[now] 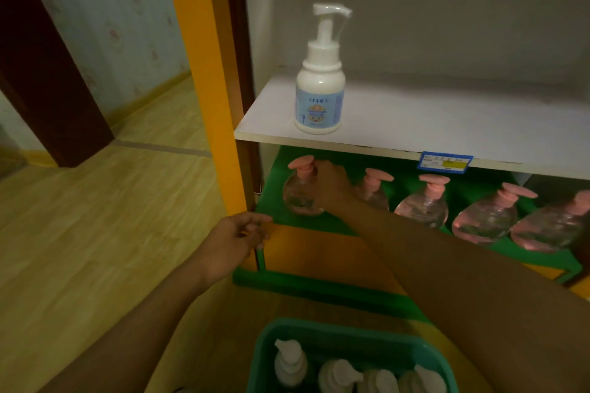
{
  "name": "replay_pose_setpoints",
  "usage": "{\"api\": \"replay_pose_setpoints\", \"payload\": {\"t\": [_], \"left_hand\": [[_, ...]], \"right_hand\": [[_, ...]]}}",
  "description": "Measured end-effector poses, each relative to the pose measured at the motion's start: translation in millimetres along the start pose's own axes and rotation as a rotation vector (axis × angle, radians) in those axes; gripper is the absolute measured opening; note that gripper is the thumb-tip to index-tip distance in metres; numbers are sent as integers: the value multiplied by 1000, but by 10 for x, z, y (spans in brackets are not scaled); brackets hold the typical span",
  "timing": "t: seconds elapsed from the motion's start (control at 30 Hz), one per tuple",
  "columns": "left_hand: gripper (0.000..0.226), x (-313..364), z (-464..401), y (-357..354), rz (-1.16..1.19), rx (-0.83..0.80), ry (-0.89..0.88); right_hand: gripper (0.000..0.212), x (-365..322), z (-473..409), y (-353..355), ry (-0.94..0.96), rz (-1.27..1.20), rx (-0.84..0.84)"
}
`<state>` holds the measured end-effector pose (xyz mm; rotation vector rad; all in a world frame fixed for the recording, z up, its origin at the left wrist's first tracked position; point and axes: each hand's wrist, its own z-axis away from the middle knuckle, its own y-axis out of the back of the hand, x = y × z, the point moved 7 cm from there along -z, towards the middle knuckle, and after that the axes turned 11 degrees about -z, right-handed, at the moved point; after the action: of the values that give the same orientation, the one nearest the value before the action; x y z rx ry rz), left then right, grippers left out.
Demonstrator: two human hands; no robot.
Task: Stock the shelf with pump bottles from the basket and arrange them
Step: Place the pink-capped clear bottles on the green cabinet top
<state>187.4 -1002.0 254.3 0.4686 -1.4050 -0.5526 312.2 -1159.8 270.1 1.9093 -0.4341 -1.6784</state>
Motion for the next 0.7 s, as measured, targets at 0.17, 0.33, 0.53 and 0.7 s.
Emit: {"api": "replay_pose_setpoints", "payload": {"t": [0.17, 0.33, 0.53, 0.7], "left_hand": [[28, -122, -34, -122, -23, -77, 2], [28, -151, -54, -143, -1, -76, 22], [26, -152, -35, -212, -27, -106, -1], [23, -155, -35, -219, -32, -116, -4]], "right_hand": [[34, 52, -95, -72, 4, -39, -21], [35, 75, -86, -93, 20, -76, -39], [36, 78, -86, -85, 31, -80, -31], [40, -24, 34, -41, 53, -143, -86]]}}
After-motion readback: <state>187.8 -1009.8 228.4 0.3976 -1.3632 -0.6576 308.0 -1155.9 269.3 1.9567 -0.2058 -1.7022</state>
